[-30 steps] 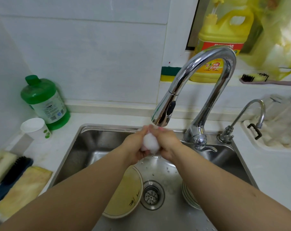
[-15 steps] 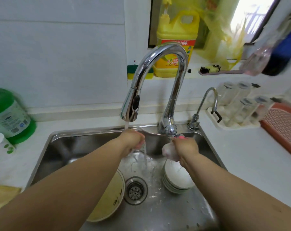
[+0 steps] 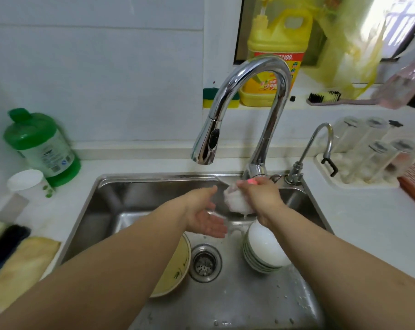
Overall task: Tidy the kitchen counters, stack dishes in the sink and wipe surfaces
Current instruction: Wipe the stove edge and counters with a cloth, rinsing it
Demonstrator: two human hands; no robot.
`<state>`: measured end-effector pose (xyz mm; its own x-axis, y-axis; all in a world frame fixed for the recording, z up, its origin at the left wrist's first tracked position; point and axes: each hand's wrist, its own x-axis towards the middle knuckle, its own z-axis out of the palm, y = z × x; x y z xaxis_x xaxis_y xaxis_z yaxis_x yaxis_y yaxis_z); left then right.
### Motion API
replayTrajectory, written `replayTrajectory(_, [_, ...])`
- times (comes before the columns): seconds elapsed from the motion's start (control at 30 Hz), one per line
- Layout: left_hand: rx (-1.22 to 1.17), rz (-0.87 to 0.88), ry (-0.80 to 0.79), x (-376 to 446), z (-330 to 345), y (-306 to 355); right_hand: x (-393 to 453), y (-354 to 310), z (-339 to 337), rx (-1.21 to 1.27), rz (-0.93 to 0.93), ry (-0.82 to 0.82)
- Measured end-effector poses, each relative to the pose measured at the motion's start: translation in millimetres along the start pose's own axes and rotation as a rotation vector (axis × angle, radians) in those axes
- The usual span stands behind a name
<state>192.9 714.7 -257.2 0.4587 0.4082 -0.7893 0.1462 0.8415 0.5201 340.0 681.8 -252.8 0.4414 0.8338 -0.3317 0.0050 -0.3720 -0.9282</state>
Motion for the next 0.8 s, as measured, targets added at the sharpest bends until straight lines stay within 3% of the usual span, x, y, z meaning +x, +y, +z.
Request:
replayTrajectory(0.07, [-0.076, 0.022, -0.084, -3, 7, 1, -15, 0, 15, -0.086, -0.157, -0.147])
replayTrajectory(0.13, [-0.14, 0.096, -0.071, -10, 15, 2, -26, -1, 25, -0.112, -0.275, -0.248])
replayTrajectory(0.23, [-0.207, 0.217, -0.01, -19, 22, 0, -31, 0, 32, 0.006, -0.276, -0.222])
replayTrajectory(0.4, [-0.257, 0.413, 0.153, -20, 26, -7, -17, 9, 39, 0.273, 0.089, 0.032])
replayTrajectory(0.57, [-0.107, 0.657, 0.14, -27, 26, -27, -11, 7, 46, 0.455, 0.459, -0.062])
replayTrajectory(0.7, [0.103, 0.72, 0.06, -35, 17, -37, -26, 4, 38, 0.339, 0.544, -0.216])
replayTrajectory(0.8, [0.222, 0.725, 0.12, -42, 11, -42, -35, 2, 37, 0.247, 0.505, -0.26])
